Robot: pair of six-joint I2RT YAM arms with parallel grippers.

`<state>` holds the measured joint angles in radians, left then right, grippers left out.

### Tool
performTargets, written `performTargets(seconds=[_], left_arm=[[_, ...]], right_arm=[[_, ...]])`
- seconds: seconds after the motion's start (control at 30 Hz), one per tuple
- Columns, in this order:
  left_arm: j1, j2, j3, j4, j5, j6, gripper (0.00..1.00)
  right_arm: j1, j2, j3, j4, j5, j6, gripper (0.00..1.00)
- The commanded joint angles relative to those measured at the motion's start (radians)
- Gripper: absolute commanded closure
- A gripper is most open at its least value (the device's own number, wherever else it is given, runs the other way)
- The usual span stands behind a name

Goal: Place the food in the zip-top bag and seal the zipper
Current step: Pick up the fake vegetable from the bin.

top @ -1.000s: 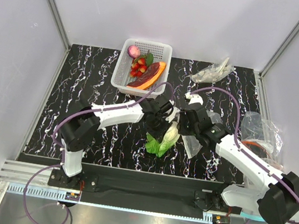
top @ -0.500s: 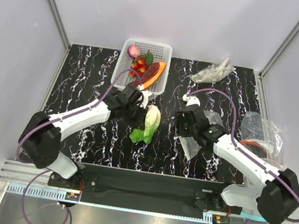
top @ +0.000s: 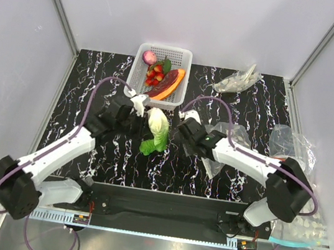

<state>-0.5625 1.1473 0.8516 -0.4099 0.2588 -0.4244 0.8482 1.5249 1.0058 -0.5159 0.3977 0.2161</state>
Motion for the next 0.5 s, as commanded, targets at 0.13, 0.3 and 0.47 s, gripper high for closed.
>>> performTargets(seconds=[0.13, 0.3, 0.47], left_arm=[[0.004, -0.13, -0.022, 0.091, 0.01, -0.03, 0.99], [0.004, -0.13, -0.025, 0.091, 0.002, -0.02, 0.98], [0.004, -0.153, -0.039, 0.089, -0.02, -0.025, 0.98]], right_arm=[[0.109, 0.173, 0.12, -0.097, 0.363, -0.031, 0.54], [0.14, 0.297, 0.188, -0.187, 0.501, 0.018, 0.54], [0.153, 0.273, 0.165, -0.196, 0.535, 0.052, 0.5]])
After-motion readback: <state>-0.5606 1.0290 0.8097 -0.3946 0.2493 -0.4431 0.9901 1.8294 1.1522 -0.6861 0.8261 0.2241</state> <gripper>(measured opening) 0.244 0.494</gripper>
